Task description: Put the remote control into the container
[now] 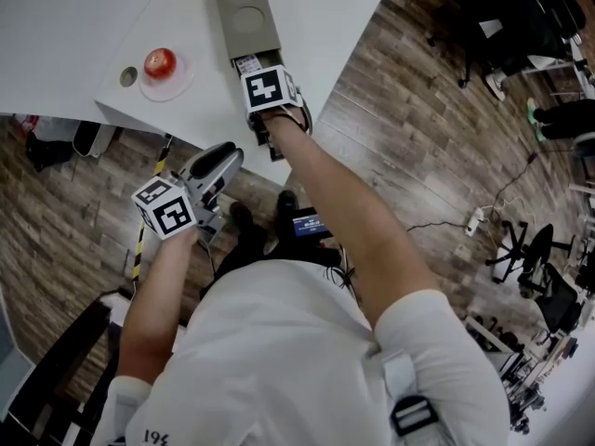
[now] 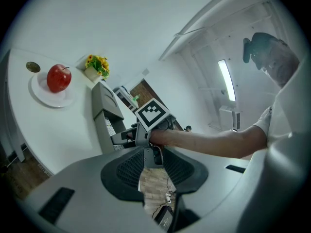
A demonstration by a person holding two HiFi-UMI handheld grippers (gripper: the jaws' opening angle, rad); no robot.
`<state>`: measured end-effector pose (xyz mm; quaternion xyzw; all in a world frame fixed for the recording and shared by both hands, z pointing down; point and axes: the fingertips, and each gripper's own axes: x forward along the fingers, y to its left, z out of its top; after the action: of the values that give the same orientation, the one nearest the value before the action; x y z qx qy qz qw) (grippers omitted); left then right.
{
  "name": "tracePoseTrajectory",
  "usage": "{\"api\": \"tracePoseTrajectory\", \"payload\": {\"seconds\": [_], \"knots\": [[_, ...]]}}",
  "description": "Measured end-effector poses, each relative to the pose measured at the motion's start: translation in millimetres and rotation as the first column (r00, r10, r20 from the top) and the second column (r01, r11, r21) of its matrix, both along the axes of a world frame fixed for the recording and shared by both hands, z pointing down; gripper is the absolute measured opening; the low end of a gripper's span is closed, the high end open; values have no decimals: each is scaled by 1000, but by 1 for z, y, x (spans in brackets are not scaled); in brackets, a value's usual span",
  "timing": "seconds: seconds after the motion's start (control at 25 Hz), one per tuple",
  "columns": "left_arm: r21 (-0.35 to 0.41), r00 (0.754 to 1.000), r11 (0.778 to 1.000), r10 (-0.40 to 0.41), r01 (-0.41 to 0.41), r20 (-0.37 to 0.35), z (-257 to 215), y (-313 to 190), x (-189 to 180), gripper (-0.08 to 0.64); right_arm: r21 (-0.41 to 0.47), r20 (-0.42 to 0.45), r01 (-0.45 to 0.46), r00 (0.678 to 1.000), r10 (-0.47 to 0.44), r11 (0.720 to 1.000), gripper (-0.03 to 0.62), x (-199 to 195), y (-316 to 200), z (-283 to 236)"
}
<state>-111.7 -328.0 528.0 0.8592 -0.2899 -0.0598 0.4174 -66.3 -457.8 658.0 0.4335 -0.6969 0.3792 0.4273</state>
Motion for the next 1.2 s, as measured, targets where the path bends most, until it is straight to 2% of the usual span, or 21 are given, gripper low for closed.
{"api": "tracePoseTrajectory", "payload": {"seconds": [0.16, 0.48, 0.8, 0.92, 1.08, 1.2], "knots": [[7, 1000, 1000, -4, 4, -2, -4, -1, 1, 109, 2, 22, 1, 1000, -2, 1000, 225, 0, 2, -2], [26, 1000, 1000, -9, 9, -1, -13, -1, 4, 109, 75, 4, -2, 1000, 2, 997, 225, 15, -6, -18], [64, 1000, 998, -24, 25, -9, -28, -6, 3, 109, 125, 42, -9, 999, 4, 992, 225, 19, -7, -41], [84, 999, 996, -32, 34, -14, -39, -8, 5, 109, 157, 93, -3, 996, -12, 988, 225, 19, -7, -58], [114, 999, 993, -33, 37, -41, -55, -8, 3, 107, 141, 190, -3, 982, -24, 990, 224, 19, 10, -87], [146, 997, 989, -30, 39, -66, -72, -7, 2, 107, 179, 259, -32, 966, -16, 983, 143, 23, 13, -114]]}}
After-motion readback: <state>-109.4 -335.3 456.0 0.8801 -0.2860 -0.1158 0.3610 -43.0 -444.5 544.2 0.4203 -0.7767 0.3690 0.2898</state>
